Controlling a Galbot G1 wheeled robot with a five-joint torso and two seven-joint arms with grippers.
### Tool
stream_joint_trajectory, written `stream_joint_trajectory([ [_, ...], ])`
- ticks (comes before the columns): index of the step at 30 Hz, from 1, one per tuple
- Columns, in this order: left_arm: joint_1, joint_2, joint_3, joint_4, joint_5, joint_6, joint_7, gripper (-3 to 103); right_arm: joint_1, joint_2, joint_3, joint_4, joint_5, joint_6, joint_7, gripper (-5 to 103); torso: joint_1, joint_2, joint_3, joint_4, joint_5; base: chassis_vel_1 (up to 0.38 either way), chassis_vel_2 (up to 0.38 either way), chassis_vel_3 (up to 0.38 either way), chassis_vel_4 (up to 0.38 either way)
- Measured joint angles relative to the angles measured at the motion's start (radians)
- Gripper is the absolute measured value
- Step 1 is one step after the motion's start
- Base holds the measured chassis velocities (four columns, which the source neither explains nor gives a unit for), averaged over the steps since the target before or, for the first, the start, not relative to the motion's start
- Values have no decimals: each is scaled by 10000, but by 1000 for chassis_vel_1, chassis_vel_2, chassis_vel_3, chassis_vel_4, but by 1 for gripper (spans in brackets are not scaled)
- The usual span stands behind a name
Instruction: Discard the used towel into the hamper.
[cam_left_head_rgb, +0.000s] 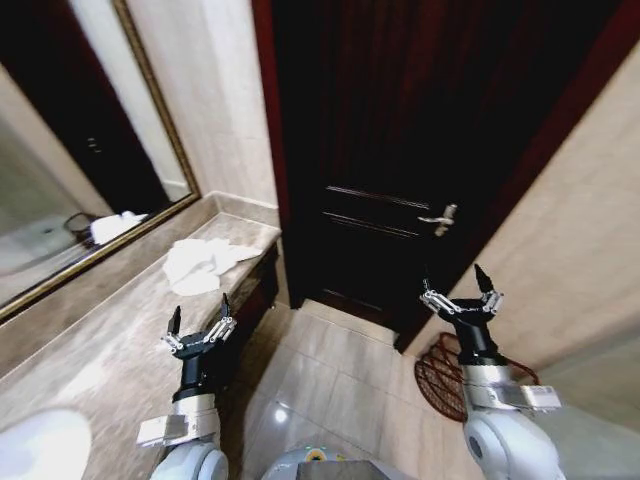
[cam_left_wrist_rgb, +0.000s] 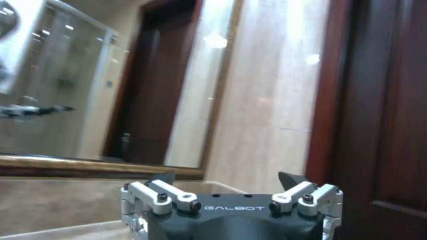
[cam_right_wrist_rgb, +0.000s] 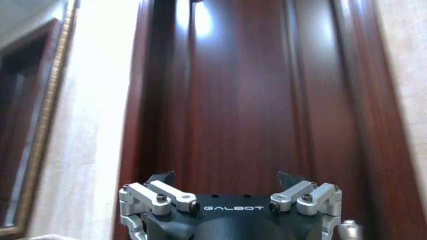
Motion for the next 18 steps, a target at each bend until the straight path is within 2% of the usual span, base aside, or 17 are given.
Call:
stream_joint_trajectory([
  [5, -4, 42, -85, 0, -55, 33, -33, 100, -80, 55, 33, -122, 119, 193, -211, 100, 0, 0, 0, 0, -2, 139, 128, 115, 117],
  [7, -10, -12, -63, 15, -51, 43, -61, 100, -96, 73, 118, -202, 340, 387, -733, 100, 0, 0, 0, 0, -3, 127, 136, 124, 123],
  [10, -40, -32, -52, 63, -50, -92, -58, 100, -53, 68, 138, -239, 432, 486, -1026, 100, 0, 0, 0, 1, 0, 123, 139, 130, 120],
  [15, -58, -32, -106, 117, 56, -231, -16, 100, 35, 38, 81, -280, 620, 566, -1071, 100, 0, 0, 0, 3, -1, 96, 89, 96, 92],
  [18, -80, 6, -161, 193, 456, -281, -77, 100, 2, 25, 118, -288, 650, 442, -1213, 100, 0, 0, 0, 0, -1, 19, 10, 13, 16],
])
